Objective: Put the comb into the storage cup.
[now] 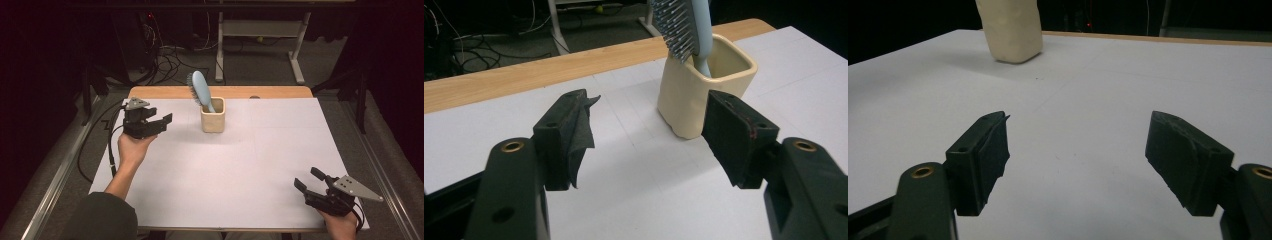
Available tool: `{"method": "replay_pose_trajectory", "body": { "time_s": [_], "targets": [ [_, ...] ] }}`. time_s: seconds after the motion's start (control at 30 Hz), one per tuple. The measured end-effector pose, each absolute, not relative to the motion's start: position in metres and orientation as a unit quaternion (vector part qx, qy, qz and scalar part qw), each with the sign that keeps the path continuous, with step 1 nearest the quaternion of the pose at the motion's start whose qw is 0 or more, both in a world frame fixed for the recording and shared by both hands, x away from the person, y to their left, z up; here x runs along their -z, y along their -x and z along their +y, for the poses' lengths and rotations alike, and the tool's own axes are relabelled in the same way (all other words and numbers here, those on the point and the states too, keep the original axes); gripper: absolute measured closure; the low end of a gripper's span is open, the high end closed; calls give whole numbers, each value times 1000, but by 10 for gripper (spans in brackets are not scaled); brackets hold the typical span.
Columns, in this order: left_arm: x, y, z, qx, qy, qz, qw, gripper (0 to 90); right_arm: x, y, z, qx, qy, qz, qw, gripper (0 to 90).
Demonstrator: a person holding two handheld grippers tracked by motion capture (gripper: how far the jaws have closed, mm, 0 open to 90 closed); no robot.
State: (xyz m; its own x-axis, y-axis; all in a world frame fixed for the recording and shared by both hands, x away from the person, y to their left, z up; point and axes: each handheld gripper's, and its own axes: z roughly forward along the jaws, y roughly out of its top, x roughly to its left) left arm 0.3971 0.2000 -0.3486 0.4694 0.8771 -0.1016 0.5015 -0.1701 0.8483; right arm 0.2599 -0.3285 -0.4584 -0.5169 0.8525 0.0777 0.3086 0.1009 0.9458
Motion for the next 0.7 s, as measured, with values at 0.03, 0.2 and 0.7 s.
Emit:
{"method": "replay_pose_trajectory", "body": {
  "time_s": [0.03,0.2,0.7],
  "targets": [
    [348,-396,200,-213,-735,468,441,363,458,-260,-328,-525,-418,695,260,261],
    [348,-393,203,-213,-736,466,442,364,458,-260,-328,-525,-418,695,260,261],
    [347,-382,212,-210,-732,467,449,369,459,-259,-329,-523,-421,694,260,261]
  ]
}}
